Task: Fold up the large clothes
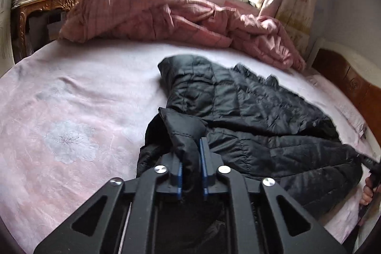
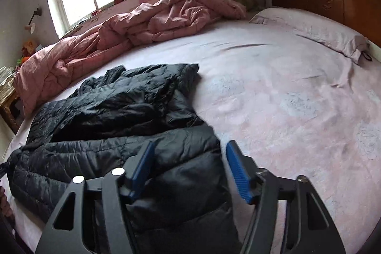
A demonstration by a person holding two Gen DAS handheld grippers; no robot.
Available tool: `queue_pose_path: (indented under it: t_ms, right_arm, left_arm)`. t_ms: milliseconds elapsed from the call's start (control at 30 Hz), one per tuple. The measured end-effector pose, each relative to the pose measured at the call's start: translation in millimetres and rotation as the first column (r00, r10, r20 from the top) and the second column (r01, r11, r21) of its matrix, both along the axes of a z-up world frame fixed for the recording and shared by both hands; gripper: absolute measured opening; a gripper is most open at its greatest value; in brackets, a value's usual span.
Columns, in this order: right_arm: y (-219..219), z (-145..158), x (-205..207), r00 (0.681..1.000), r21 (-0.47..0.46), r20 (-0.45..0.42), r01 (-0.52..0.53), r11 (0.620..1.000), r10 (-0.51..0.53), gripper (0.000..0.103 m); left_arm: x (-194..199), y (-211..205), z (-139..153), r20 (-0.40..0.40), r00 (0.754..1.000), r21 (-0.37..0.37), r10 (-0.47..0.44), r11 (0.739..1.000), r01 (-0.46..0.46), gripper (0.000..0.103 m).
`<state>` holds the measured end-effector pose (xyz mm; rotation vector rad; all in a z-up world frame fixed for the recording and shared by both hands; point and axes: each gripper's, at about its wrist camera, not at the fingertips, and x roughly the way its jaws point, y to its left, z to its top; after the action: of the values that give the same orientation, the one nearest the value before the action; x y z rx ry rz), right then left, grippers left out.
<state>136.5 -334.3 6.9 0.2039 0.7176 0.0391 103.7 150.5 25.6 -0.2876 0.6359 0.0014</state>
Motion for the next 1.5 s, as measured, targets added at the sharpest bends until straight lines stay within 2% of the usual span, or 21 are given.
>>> queue_pose_path:
  t_ms: [33,100,167,233,333,400,433,467,533,600,633,700,833,900,967,1033,1100,1200,1267,1367,1500]
  right_arm:
    - [3.4,-1.0,0.4,1.0,0.001,-0.008,-0.016,1.0,0.016,0.008]
    - [9.0,10.0,-12.4,0.996,-0.016,0.087,0.009,1.0,-0.008,0.005]
    - [16.5,25.0,-26.6,0.98,-0.03,0.197,-0.005,1.0,0.011,0.005]
    - [23.4,34.4,-36.8,0.966,-0.068,0.26,0.022,0.997,-0.004,0.005]
    - [23.9,20.3,-19.3,0.986,-0.104,0.155,0.072,0.992,-0.055,0.005]
    - [20.4,3.4,-2.9,0.995,-0.106,0.048,0.088,0.99,-0.083,0.006]
    - [17.5,-2.1,2.0,0.995,-0.097,0.017,0.098,0.99,-0.097,0.006]
    - [15.1,-3.3,3.5,0.995,-0.086,0.008,0.101,0.991,-0.101,0.007]
    - [13.4,1.5,0.7,0.993,-0.08,0.034,0.118,0.99,-0.115,0.013]
    - [14.1,7.5,-9.8,0.986,-0.105,0.085,0.152,0.983,-0.143,0.028]
    - [14.6,9.9,-13.0,0.984,-0.115,0.105,0.156,0.981,-0.144,0.033]
    - [22.5,18.5,-23.1,0.977,-0.146,0.173,0.152,0.978,-0.126,0.057]
    - [42.7,35.2,-45.5,0.954,-0.18,0.288,0.135,0.974,-0.079,0.069]
    - [52.2,38.0,-60.4,0.943,-0.164,0.328,0.113,0.98,-0.054,0.084]
    - [58.7,40.3,-72.2,0.936,-0.145,0.35,0.094,0.985,-0.038,0.085]
    - [67.4,39.6,-81.5,0.935,-0.141,0.355,0.046,0.989,0.008,0.087]
    - [76.8,39.2,-83.1,0.94,-0.184,0.335,-0.006,0.983,0.068,0.089]
    - [83.8,36.2,-82.6,0.941,-0.196,0.332,0.0,0.981,0.066,0.089]
    - [84.5,31.7,-80.6,0.948,-0.167,0.314,-0.004,0.986,0.057,0.089]
    - [88.9,20.2,-75.4,0.961,-0.134,0.261,-0.058,0.989,0.091,0.089]
    - [97.8,11.2,-69.1,0.973,-0.156,0.203,-0.078,0.985,0.109,0.089]
  left_arm:
    - [-6.3,4.2,4.1,0.035,0.999,-0.037,0.002,0.999,0.0,0.008]
    - [-20.6,8.7,14.7,0.124,0.992,-0.074,-0.002,0.997,0.011,0.007]
    - [-30.3,10.2,27.0,0.19,0.982,-0.028,-0.002,1.0,0.007,0.008]
    - [-28.7,3.9,31.1,0.187,0.982,0.047,0.017,0.999,-0.027,0.008]
    - [-9.0,0.8,18.6,0.102,0.994,0.074,0.026,0.997,-0.034,0.011]
    - [7.0,1.1,6.3,0.017,0.999,0.106,0.049,0.993,-0.051,0.024]
    - [14.4,2.3,-0.3,-0.021,0.997,0.123,0.076,0.99,-0.073,0.038]
    - [17.5,5.1,-4.2,-0.037,0.995,0.116,0.089,0.99,-0.084,0.044]
    - [15.1,11.0,-4.0,-0.03,0.997,0.067,0.075,0.995,-0.073,0.048]
    - [4.2,13.4,4.8,0.036,0.997,0.048,0.073,0.996,-0.075,0.06]
    - [-1.5,12.2,8.7,0.072,0.994,0.058,0.078,0.995,-0.082,0.068]
    - [-14.9,3.6,19.1,0.148,0.987,0.103,0.063,0.992,-0.079,0.076]
    - [-33.9,-19.4,32.9,0.262,0.965,0.2,0.019,0.977,-0.074,0.083]
    - [-39.6,-31.3,36.2,0.313,0.95,0.233,0.009,0.969,-0.086,0.092]
    - [-44.6,-38.4,37.6,0.349,0.937,0.234,0.022,0.966,-0.11,0.1]
    - [-48.6,-42.9,37.1,0.378,0.922,0.227,0.081,0.958,-0.177,0.101]
    - [-50.7,-51.5,35.4,0.392,0.918,0.263,0.059,0.949,-0.174,0.101]
    - [-55.5,-64.2,34.6,0.411,0.911,0.314,0.022,0.935,-0.164,0.102]
    - [-60.4,-67.7,33.9,0.42,0.907,0.289,0.021,0.944,-0.156,0.102]
    - [-66.8,-69.2,30.2,0.402,0.916,0.221,0.001,0.97,-0.098,0.102]
    - [-59.7,-76.9,24.3,0.373,0.928,0.26,-0.022,0.962,-0.081,0.102]
